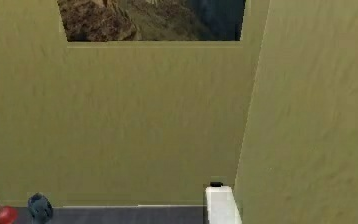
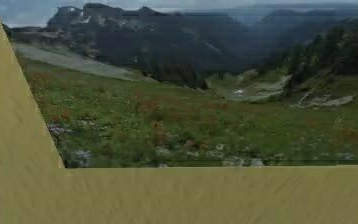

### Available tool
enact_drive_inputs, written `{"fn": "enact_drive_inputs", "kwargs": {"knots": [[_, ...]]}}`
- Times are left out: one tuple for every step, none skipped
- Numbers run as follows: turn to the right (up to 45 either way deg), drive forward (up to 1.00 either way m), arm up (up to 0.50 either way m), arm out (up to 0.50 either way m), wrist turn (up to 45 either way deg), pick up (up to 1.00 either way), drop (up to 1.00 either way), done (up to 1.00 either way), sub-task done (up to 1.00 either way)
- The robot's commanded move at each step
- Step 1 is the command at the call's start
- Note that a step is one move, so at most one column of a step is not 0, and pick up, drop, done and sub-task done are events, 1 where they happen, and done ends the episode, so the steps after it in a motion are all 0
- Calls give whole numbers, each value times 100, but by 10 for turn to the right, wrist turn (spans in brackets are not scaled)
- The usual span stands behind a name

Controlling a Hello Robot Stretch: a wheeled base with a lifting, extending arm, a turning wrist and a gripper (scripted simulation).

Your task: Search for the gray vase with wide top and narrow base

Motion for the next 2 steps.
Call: {"fn": "enact_drive_inputs", "kwargs": {"knots": [[-120,0,0,0,0,0,0,0,0],[0,25,0,0,0,0,0,0,0]]}}
